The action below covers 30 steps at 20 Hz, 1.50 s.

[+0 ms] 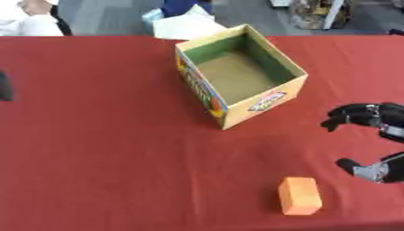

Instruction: Pick up objects on the table and place them in the box.

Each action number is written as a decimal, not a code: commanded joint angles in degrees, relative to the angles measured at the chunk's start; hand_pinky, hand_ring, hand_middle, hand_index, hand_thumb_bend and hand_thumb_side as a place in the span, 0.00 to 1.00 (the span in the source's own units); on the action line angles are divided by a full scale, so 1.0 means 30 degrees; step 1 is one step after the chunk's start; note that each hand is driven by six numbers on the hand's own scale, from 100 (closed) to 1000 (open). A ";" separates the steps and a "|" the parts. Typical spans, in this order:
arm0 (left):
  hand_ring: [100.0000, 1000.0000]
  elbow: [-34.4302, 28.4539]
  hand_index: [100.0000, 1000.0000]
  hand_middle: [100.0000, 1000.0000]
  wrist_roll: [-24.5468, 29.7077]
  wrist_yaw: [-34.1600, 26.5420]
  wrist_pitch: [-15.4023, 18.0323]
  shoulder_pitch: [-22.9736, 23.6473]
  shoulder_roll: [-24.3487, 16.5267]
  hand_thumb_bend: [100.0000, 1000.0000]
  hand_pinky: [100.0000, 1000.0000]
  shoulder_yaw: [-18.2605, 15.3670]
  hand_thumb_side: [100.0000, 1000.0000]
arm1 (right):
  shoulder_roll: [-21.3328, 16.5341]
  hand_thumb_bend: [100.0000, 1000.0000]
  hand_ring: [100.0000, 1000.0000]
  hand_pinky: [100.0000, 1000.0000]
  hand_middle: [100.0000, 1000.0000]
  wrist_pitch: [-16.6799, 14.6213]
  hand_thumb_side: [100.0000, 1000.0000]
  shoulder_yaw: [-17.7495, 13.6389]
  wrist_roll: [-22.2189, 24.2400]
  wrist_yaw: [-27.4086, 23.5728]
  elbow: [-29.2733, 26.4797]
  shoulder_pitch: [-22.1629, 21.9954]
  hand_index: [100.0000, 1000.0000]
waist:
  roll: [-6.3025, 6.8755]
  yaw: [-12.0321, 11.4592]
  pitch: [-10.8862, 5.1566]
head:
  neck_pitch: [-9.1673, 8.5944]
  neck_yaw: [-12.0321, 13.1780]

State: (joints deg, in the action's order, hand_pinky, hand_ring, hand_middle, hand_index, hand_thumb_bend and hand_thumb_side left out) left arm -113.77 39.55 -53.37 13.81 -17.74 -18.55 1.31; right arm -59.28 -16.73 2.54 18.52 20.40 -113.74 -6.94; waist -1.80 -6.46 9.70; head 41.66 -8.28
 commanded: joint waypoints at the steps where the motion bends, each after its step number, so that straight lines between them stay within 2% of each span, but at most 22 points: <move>1: 0.91 -0.0273 0.76 0.97 0.0011 -0.0042 -0.0103 -0.0234 -0.0178 0.00 0.54 0.0022 0.59 | -0.0224 0.15 0.91 0.82 0.68 0.0251 0.51 0.0086 0.0334 0.0219 -0.0284 0.0236 0.88 | -0.0013 -0.0018 -0.0264 | 0.0008 -0.0083; 6: 0.91 -0.0273 0.76 0.97 0.0060 0.0024 -0.0194 -0.0174 -0.0167 0.00 0.54 0.0052 0.59 | 0.0335 0.15 0.91 0.82 0.68 0.0300 0.51 0.0326 0.0507 0.0767 -0.0284 0.0382 0.88 | -0.0042 0.0016 -0.0310 | 0.0156 -0.0119; 13: 0.91 -0.0273 0.76 0.98 0.0124 0.0044 -0.0338 0.0034 -0.0203 0.00 0.54 0.0167 0.59 | 0.1479 0.13 0.91 0.83 0.69 0.0222 0.52 0.0848 0.0812 0.2050 -0.0171 0.0521 0.88 | -0.0083 0.0016 -0.0575 | 0.0774 -0.0337; 17: 0.92 -0.0273 0.76 0.98 0.0233 0.0085 -0.0435 0.0132 -0.0211 0.00 0.53 0.0242 0.59 | 0.2203 0.13 0.91 0.83 0.70 0.0040 0.51 0.1115 0.0954 0.2949 -0.0006 0.0688 0.88 | -0.0102 0.0011 -0.0657 | 0.0816 -0.0435; 19: 0.92 -0.0273 0.76 0.98 0.0262 0.0086 -0.0460 0.0171 -0.0234 0.00 0.53 0.0268 0.59 | 0.2469 0.17 0.91 0.84 0.71 -0.0077 0.50 0.1182 0.1027 0.3482 0.0080 0.0714 0.89 | -0.0129 0.0012 -0.0706 | 0.0818 -0.0501; 24: 0.92 -0.0273 0.76 0.98 0.0296 0.0040 -0.0584 0.0180 -0.0237 0.00 0.53 0.0337 0.59 | 0.3080 0.15 0.91 0.85 0.71 -0.0343 0.51 0.1381 0.0898 0.4703 0.0311 0.0651 0.89 | -0.0172 0.0002 -0.0799 | 0.0818 -0.0571; 30: 0.92 -0.0273 0.76 0.98 0.0358 -0.0031 -0.0601 0.0202 -0.0326 0.00 0.53 0.0390 0.59 | 0.3023 0.18 0.91 0.86 0.73 -0.1212 0.55 0.1500 0.0997 0.5370 0.0358 0.0324 0.89 | -0.0196 0.0022 -0.0894 | 0.0818 -0.0625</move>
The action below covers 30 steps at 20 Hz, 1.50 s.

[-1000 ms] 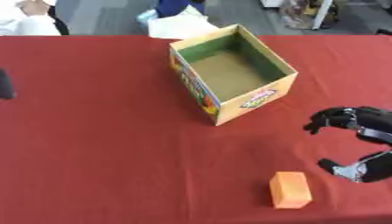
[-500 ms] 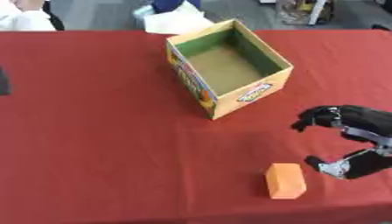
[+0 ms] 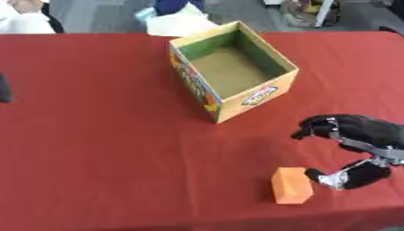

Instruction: Pick up objects on the table and place them in the box.

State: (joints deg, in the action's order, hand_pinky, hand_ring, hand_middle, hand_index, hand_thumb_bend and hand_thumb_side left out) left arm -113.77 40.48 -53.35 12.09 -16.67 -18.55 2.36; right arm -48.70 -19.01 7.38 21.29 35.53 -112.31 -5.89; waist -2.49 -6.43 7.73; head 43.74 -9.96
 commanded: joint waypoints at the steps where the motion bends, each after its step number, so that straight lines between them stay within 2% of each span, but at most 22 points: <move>1: 0.92 -0.0273 0.75 0.98 0.0058 -0.0057 -0.0005 -0.0153 -0.0351 0.00 0.53 0.0042 0.59 | -0.0615 0.17 0.91 0.86 0.74 -0.0696 0.58 -0.0096 0.0142 0.0391 -0.0119 -0.0085 0.89 | 0.0036 0.0011 -0.0241 | 0.0126 -0.0074; 6: 0.92 -0.0273 0.75 0.98 0.0229 0.0023 -0.0008 -0.0111 -0.0376 0.00 0.53 0.0071 0.58 | -0.1108 0.15 0.91 0.86 0.75 -0.1689 0.63 0.0085 0.0593 0.0349 0.0023 -0.0204 0.90 | 0.0037 0.0026 -0.0230 | 0.0126 -0.0112; 10: 0.92 -0.0273 0.75 0.98 0.0353 0.0011 0.0055 -0.0116 -0.0418 0.00 0.53 0.0090 0.58 | -0.1105 0.13 0.91 0.86 0.75 -0.1915 0.66 0.0163 0.0928 0.0327 0.0177 -0.0264 0.90 | 0.0058 0.0040 -0.0217 | 0.0126 -0.0105; 14: 0.92 -0.0273 0.75 0.98 0.0466 0.0012 0.0084 -0.0106 -0.0431 0.00 0.53 0.0121 0.58 | -0.0914 0.07 0.91 0.86 0.75 -0.2066 0.70 0.0339 0.1188 0.0387 0.0234 -0.0286 0.90 | 0.0091 0.0063 -0.0210 | 0.0126 -0.0153; 15: 0.92 -0.0273 0.75 0.98 0.0474 0.0006 0.0101 -0.0105 -0.0437 0.00 0.53 0.0118 0.58 | -0.0848 0.07 0.91 0.86 0.75 -0.2055 0.70 0.0344 0.1231 0.0410 0.0252 -0.0298 0.90 | 0.0100 0.0067 -0.0205 | 0.0126 -0.0164; 17: 0.92 -0.0273 0.75 0.98 0.0486 0.0004 0.0101 -0.0104 -0.0430 0.00 0.53 0.0128 0.58 | -0.0695 0.14 0.92 0.86 0.76 -0.2010 0.68 0.0330 0.1314 0.0556 0.0285 -0.0276 0.90 | 0.0115 0.0072 -0.0195 | 0.0126 -0.0182; 21: 0.92 -0.0273 0.75 0.98 0.0551 0.0046 0.0027 -0.0116 -0.0360 0.00 0.53 0.0166 0.58 | -0.0162 0.15 0.92 0.86 0.76 -0.1754 0.67 0.0341 0.1471 0.0988 0.0483 -0.0119 0.90 | 0.0131 0.0029 -0.0155 | 0.0126 -0.0245; 24: 0.92 -0.0273 0.75 0.99 0.0593 0.0067 0.0010 -0.0127 -0.0353 0.00 0.53 0.0180 0.58 | 0.0201 0.16 0.91 0.86 0.76 -0.1616 0.72 0.0331 0.1496 0.1402 0.0509 0.0008 0.90 | 0.0128 0.0010 -0.0129 | 0.0126 -0.0274; 28: 0.92 -0.0273 0.75 0.99 0.0608 0.0082 -0.0034 -0.0126 -0.0348 0.00 0.53 0.0195 0.58 | 0.0516 0.23 0.91 0.87 0.77 -0.1447 0.74 0.0306 0.1329 0.2089 0.0415 0.0087 0.91 | 0.0103 0.0006 -0.0145 | 0.0126 -0.0279; 30: 0.92 -0.0273 0.75 0.99 0.0600 0.0087 -0.0069 -0.0120 -0.0344 0.00 0.53 0.0201 0.58 | 0.0591 0.23 0.91 0.87 0.77 -0.1395 0.76 0.0343 0.1300 0.2388 0.0408 0.0141 0.91 | 0.0073 -0.0001 -0.0165 | 0.0126 -0.0306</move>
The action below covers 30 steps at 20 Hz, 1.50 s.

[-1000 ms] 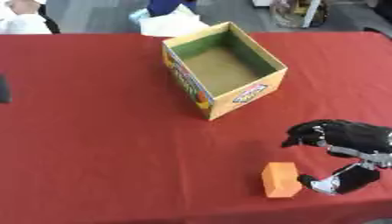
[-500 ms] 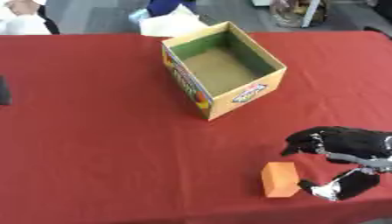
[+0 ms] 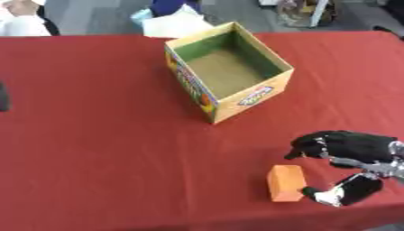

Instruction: Pick up objects on the table and place them in the box.

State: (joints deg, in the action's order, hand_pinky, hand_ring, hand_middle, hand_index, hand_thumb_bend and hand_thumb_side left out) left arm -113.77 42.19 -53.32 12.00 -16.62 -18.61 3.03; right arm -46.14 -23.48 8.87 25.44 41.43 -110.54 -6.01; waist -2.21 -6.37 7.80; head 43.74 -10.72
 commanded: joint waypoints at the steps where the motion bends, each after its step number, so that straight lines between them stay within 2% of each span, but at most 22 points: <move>1: 0.92 -0.0273 0.75 0.99 0.0022 0.0083 -0.0072 -0.0145 -0.0318 0.00 0.53 -0.0017 0.58 | -0.0214 0.23 0.91 0.87 0.77 0.0099 0.76 -0.0104 -0.0045 0.0502 -0.0159 0.0225 0.91 | -0.0034 -0.0028 -0.0191 | 0.0126 -0.0064; 11: 0.93 -0.0273 0.75 0.99 0.0167 0.0177 -0.0167 -0.0120 -0.0498 0.00 0.52 0.0044 0.58 | -0.0146 0.22 0.91 0.86 0.76 0.0229 0.77 0.0202 0.0735 -0.0045 -0.0065 0.0319 0.91 | -0.0251 -0.0117 -0.0235 | 0.0126 -0.0250; 16: 0.93 -0.0273 0.75 0.99 0.0240 0.0418 -0.0277 -0.0008 -0.0526 0.00 0.52 0.0013 0.58 | -0.0582 0.25 0.91 0.86 0.76 0.0302 0.78 -0.0025 0.0683 -0.0399 -0.0322 0.0177 0.90 | -0.0349 -0.0069 -0.0287 | 0.0126 -0.0192; 22: 0.93 -0.0273 0.75 0.99 0.0263 0.0437 -0.0271 0.0032 -0.0564 0.00 0.52 0.0019 0.58 | -0.0630 0.22 0.90 0.86 0.75 0.0459 0.82 0.0052 0.0542 -0.0712 -0.0653 0.0145 0.90 | -0.0375 -0.0002 -0.0391 | 0.0126 -0.0302; 30: 0.93 -0.0273 0.75 1.00 0.0288 0.0480 -0.0345 0.0063 -0.0504 0.00 0.52 0.0027 0.58 | 0.0179 0.23 0.91 0.86 0.77 0.0620 0.82 0.0055 0.1175 -0.0110 -0.0300 0.0339 0.91 | -0.0368 -0.0015 -0.0389 | 0.0126 -0.0423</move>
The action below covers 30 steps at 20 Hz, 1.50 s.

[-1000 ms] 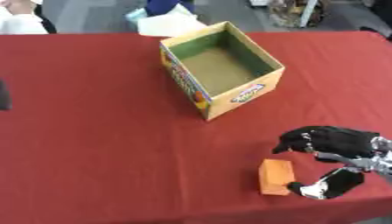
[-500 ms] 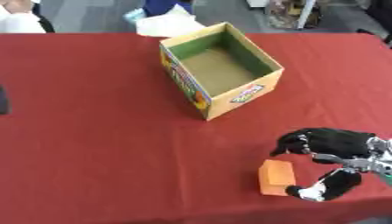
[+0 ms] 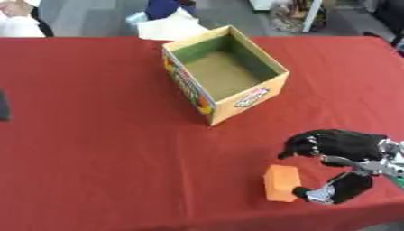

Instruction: Pick up objects on the table and place them in the box.

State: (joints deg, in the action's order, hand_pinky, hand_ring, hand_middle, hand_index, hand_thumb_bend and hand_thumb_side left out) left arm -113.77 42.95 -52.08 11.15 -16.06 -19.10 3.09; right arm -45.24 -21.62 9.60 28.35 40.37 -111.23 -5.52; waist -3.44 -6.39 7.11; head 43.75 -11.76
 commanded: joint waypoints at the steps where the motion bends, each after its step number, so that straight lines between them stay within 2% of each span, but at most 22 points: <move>1: 0.93 -0.0273 0.75 1.00 0.0048 0.0087 -0.0085 -0.0127 -0.0322 0.00 0.52 0.0019 0.58 | 0.0003 0.24 0.91 0.86 0.77 -0.0023 0.81 -0.0187 0.0271 0.0320 -0.0047 0.0204 0.91 | 0.0041 -0.0007 -0.0151 | 0.0124 -0.0091; 6: 0.93 -0.0273 0.75 1.00 0.0106 0.0076 -0.0087 -0.0154 -0.0304 0.00 0.52 0.0029 0.58 | 0.0575 0.24 0.91 0.86 0.77 -0.0183 0.82 -0.0179 0.0664 0.0594 0.0151 0.0292 0.91 | 0.0074 -0.0031 -0.0111 | 0.0124 -0.0140; 20: 0.93 -0.0273 0.75 1.00 0.0429 0.0212 -0.0075 -0.0224 -0.0191 0.00 0.52 0.0080 0.58 | 0.1327 0.28 0.91 0.84 0.74 -0.0191 0.92 -0.0171 0.1761 0.0265 0.1125 0.0512 0.91 | 0.0183 -0.0109 0.0160 | 0.0124 -0.0256; 24: 0.93 -0.0273 0.75 1.00 0.0518 0.0216 -0.0056 -0.0256 -0.0174 0.00 0.51 0.0087 0.58 | 0.1435 0.28 0.90 0.83 0.70 -0.0221 0.94 -0.0203 0.2011 0.0014 0.1252 0.0550 0.91 | 0.0214 -0.0100 0.0209 | 0.0124 -0.0283; 30: 0.94 -0.0273 0.74 1.00 0.0634 0.0215 -0.0021 -0.0259 -0.0165 0.00 0.51 0.0103 0.58 | 0.1461 0.30 0.87 0.80 0.56 -0.0210 0.94 -0.0204 0.2354 -0.0453 0.1312 0.0615 0.90 | 0.0253 -0.0109 0.0255 | 0.0124 -0.0291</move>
State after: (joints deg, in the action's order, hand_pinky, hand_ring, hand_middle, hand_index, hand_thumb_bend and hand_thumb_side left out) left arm -113.77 44.61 -51.52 10.98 -16.09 -19.07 3.40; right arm -39.93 -22.20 9.50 34.88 39.59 -107.35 -3.92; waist -2.90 -6.72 8.29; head 43.75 -12.53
